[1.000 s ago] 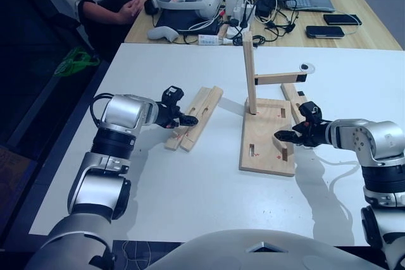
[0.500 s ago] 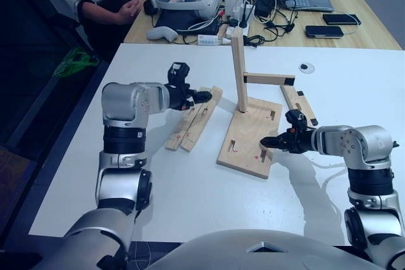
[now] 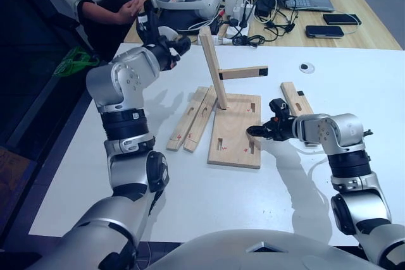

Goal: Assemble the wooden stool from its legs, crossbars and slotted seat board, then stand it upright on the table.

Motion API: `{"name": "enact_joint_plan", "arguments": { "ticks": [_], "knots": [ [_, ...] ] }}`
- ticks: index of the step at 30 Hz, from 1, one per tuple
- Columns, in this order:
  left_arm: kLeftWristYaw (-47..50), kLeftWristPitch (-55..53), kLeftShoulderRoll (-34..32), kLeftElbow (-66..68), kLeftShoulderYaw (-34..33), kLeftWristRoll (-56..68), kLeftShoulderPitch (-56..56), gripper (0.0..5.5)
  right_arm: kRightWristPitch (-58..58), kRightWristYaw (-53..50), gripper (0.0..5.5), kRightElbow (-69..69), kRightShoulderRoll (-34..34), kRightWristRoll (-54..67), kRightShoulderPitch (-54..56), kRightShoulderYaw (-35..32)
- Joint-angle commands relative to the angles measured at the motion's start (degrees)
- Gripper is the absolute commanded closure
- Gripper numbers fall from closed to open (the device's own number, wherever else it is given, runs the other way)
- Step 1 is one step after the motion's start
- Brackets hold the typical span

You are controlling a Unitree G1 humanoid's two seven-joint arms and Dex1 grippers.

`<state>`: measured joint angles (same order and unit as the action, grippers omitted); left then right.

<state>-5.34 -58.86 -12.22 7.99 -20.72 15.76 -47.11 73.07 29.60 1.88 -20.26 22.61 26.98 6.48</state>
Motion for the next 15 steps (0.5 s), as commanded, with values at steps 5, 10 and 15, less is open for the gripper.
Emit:
{"name": "enact_joint_plan", "arguments": {
  "ticks": [5,10,15],
  "knots": [
    [14.64,13.77,4.32,-6.39,-3.51,-3.69,0.91,2.02,-4.96,0.18,1.21,-9.62,-11.64,-4.77,-3.60,2.42],
    [16.74,14.21,8.36,-11.84,0.91,-3.43,3.64,2.02,-5.29,-9.09,1.21,-4.79,-8.81,-8.03,-7.72,-7.11],
    [17.39,13.03,10.30,-13.97,2.28,-2.94,4.18,1.97,0.50,-11.44,0.59,-10.49,-5.57,-5.97,-10.77,-12.15]
  ]
}}
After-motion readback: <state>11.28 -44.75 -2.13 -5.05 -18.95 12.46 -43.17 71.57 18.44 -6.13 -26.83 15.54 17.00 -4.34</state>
